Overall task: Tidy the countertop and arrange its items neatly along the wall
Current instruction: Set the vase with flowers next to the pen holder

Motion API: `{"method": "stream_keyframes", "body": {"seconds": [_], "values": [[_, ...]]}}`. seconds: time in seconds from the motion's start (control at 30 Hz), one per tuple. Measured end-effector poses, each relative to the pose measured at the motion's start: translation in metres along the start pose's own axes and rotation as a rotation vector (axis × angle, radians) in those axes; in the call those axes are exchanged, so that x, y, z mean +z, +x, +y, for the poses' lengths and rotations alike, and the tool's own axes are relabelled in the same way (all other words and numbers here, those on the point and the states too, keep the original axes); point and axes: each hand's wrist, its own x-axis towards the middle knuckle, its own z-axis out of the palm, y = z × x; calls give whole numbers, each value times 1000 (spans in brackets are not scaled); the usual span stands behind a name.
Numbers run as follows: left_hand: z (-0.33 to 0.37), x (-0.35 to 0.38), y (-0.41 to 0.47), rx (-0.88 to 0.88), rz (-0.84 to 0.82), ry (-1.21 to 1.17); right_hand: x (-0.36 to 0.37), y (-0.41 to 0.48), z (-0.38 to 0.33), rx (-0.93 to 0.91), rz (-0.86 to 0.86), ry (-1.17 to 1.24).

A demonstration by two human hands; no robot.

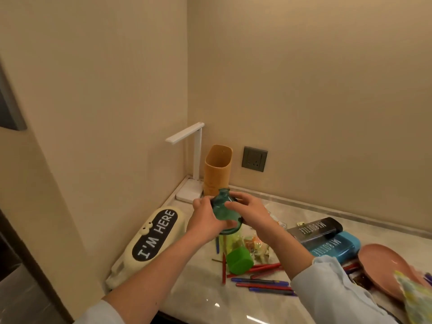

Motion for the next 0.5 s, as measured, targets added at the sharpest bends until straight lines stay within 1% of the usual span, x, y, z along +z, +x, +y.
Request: {"method": "stream_keyframes", "body": {"seconds": [0.13,0.27,0.5], "values": [[21,16,27,66,-5,-9,-30,19,-6,-19,-3,-58],[36,32,58,110,-17,-30,-55,50,-4,-32,31,-88],[44,66,120,131,-60,-39,-90,119,22,-14,78,-177]]}}
